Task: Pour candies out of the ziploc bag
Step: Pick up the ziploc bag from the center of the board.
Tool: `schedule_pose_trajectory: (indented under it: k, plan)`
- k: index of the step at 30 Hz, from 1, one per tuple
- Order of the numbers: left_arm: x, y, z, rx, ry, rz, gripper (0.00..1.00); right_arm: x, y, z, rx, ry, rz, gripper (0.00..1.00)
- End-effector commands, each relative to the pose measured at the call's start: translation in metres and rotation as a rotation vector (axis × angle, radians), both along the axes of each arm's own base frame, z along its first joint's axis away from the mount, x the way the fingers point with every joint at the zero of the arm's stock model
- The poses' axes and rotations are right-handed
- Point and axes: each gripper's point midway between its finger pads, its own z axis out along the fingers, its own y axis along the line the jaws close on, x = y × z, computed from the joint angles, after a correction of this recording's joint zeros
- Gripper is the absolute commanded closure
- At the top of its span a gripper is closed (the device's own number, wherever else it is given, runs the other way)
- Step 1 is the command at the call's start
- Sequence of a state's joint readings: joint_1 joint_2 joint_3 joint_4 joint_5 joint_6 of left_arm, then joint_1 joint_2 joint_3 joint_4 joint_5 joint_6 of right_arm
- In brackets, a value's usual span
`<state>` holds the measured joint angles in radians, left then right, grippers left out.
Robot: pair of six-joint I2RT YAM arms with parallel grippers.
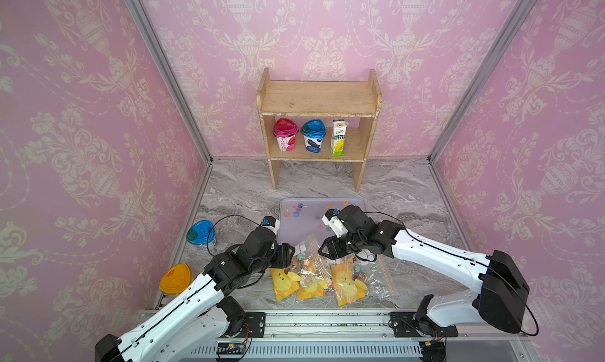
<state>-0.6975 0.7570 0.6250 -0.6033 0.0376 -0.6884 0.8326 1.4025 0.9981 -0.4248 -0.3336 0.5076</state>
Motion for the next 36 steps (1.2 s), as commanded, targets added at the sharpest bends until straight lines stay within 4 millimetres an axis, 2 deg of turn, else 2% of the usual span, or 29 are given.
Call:
schedule_pose_trajectory:
  k: [1, 5, 16, 31, 36]
  plan:
    - [-0.006, 0.011, -0.014, -0.029, 0.052, 0.082, 0.33, -0.008, 0.015, 0.014, 0.076, 0.025, 0.079, 0.47]
    - [-0.014, 0.022, -0.024, -0.059, 0.06, 0.141, 0.3, -0.01, 0.021, 0.005, 0.075, 0.065, 0.091, 0.47]
    - [-0.03, 0.023, -0.055, -0.104, 0.157, 0.174, 0.29, -0.014, 0.044, -0.01, 0.077, 0.122, 0.132, 0.51]
    - [-0.049, 0.037, -0.087, -0.124, 0.255, 0.267, 0.3, -0.011, 0.052, -0.016, 0.08, 0.136, 0.12, 1.0]
    - [-0.05, 0.036, -0.095, -0.161, 0.265, 0.286, 0.32, -0.008, 0.051, -0.01, 0.085, 0.113, 0.112, 1.0]
